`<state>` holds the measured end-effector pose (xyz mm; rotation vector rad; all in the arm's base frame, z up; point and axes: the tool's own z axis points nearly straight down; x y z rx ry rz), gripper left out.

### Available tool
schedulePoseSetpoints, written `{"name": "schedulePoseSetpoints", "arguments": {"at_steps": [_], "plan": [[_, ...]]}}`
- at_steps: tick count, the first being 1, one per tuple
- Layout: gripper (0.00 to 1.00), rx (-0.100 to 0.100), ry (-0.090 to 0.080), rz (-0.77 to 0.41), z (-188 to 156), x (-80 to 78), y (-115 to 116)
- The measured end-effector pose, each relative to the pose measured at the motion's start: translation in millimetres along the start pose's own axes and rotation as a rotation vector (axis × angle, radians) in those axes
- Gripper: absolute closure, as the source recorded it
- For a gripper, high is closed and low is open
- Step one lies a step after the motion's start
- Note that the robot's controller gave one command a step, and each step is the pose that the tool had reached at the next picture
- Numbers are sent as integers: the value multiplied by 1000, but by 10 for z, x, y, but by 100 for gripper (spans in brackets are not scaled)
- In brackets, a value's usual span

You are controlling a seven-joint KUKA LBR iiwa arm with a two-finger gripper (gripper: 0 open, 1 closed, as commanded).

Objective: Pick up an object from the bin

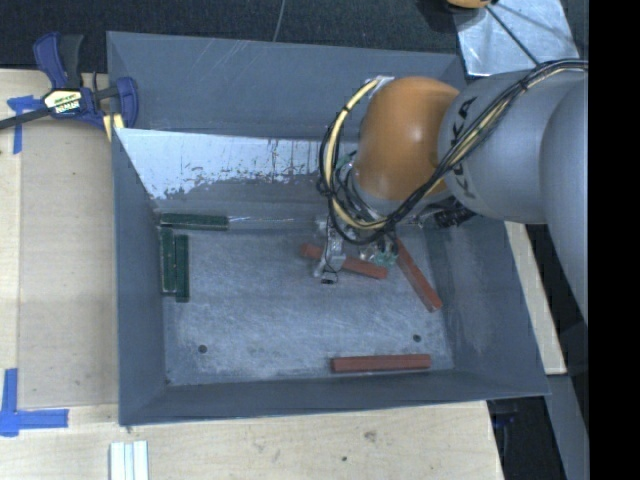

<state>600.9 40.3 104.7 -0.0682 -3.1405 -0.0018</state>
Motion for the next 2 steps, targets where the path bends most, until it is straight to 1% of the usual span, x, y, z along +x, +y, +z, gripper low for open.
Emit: {"name": "schedulePoseSetpoints", "arguments": {"at_steps": [1,2], "plan": [[100,2,-7,4,-349,-212,-359],[100,2,-11,-343,-2167,173,-313]]}}
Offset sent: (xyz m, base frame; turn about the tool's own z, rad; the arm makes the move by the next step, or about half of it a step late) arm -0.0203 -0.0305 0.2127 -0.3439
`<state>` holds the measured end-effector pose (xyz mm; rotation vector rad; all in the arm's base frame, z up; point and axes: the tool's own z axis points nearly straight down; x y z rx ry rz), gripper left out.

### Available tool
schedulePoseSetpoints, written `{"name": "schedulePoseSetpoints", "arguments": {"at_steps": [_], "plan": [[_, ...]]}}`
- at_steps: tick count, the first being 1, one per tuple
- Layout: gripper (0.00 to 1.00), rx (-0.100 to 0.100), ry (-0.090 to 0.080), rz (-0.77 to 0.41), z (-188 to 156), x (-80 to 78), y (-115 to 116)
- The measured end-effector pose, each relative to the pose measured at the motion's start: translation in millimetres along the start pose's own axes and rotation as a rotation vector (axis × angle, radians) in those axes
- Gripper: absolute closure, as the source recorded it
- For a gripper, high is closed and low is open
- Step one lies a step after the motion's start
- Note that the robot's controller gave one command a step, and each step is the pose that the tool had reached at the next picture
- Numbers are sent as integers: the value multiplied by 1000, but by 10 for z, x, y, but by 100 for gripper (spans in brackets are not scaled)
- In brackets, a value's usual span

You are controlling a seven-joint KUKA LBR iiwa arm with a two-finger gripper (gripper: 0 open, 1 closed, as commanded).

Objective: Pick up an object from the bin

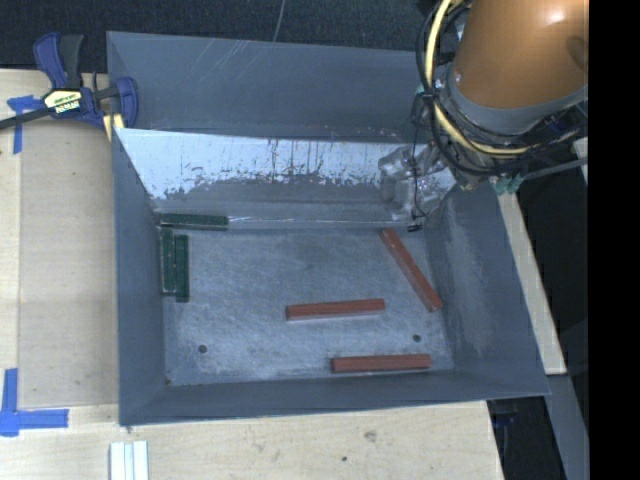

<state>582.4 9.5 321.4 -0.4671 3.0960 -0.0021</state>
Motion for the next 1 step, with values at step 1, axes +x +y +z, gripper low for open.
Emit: {"name": "schedulePoseSetpoints", "arguments": {"at_steps": [1], "plan": [[100,-2,6,2,31,9,0]]}}
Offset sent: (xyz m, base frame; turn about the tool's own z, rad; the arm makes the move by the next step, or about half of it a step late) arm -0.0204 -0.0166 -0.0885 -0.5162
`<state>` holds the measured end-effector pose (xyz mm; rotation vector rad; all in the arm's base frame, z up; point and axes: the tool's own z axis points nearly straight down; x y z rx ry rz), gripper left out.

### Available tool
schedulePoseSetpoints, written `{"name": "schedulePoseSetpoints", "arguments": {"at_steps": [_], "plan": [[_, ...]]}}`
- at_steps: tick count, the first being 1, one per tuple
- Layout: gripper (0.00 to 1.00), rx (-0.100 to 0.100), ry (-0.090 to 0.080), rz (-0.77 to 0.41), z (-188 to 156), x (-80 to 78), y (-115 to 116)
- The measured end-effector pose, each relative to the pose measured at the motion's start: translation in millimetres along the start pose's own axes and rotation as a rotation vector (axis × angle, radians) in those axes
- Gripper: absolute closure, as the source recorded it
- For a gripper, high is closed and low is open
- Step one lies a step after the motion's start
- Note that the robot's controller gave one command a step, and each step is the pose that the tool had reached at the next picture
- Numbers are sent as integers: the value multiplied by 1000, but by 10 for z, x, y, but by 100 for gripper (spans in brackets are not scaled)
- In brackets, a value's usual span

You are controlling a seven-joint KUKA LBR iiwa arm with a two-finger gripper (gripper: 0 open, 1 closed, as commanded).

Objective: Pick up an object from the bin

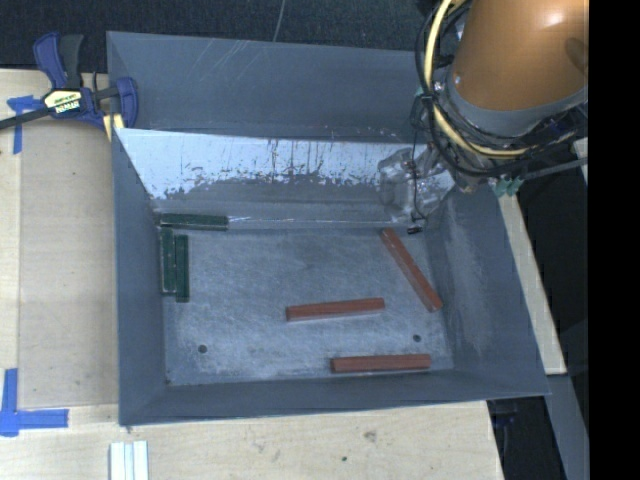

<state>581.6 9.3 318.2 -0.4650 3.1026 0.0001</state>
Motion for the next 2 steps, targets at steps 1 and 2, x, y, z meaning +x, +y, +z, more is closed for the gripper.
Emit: {"name": "schedulePoseSetpoints", "arguments": {"at_steps": [1,2], "plan": [[100,3,-7,-162,225,54,-19],[0,-2,3,-311,1296,394,223]]}}
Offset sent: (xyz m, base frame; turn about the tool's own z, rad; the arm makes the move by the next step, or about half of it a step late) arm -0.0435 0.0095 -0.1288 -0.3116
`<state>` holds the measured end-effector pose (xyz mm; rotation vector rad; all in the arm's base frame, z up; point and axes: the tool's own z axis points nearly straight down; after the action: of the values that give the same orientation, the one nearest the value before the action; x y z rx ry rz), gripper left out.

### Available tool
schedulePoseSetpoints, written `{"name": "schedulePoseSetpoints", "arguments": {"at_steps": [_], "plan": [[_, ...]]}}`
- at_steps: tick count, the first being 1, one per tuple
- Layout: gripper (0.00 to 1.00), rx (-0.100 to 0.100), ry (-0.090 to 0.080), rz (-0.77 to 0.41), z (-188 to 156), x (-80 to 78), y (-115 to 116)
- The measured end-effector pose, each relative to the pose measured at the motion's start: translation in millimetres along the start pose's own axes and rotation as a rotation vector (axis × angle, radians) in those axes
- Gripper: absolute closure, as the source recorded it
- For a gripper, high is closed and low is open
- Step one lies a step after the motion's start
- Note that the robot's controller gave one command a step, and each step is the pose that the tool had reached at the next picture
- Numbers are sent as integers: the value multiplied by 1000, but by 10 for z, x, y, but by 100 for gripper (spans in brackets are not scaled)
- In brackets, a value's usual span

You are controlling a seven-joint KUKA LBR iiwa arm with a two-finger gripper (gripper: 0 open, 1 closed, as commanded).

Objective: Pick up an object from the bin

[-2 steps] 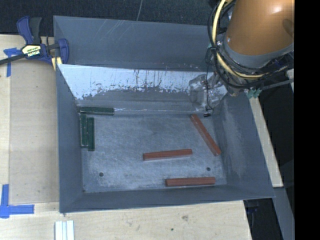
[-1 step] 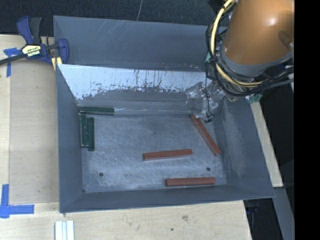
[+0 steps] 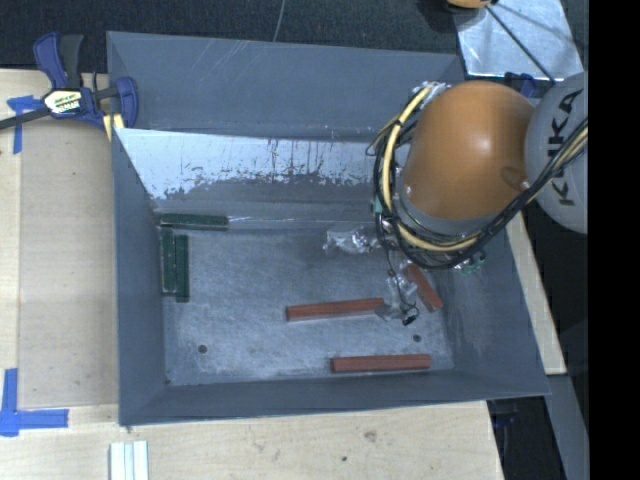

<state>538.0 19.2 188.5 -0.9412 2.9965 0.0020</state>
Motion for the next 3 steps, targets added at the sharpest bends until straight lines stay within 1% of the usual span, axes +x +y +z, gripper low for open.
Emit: {"name": "schedulePoseSetpoints", "arguments": {"at_steps": [1,2,3], "plan": [[0,2,-2,1,-11,-5,-8],[0,6,-8,-19,474,65,-48],[100,1,-3,58,1179,34,227]]}}
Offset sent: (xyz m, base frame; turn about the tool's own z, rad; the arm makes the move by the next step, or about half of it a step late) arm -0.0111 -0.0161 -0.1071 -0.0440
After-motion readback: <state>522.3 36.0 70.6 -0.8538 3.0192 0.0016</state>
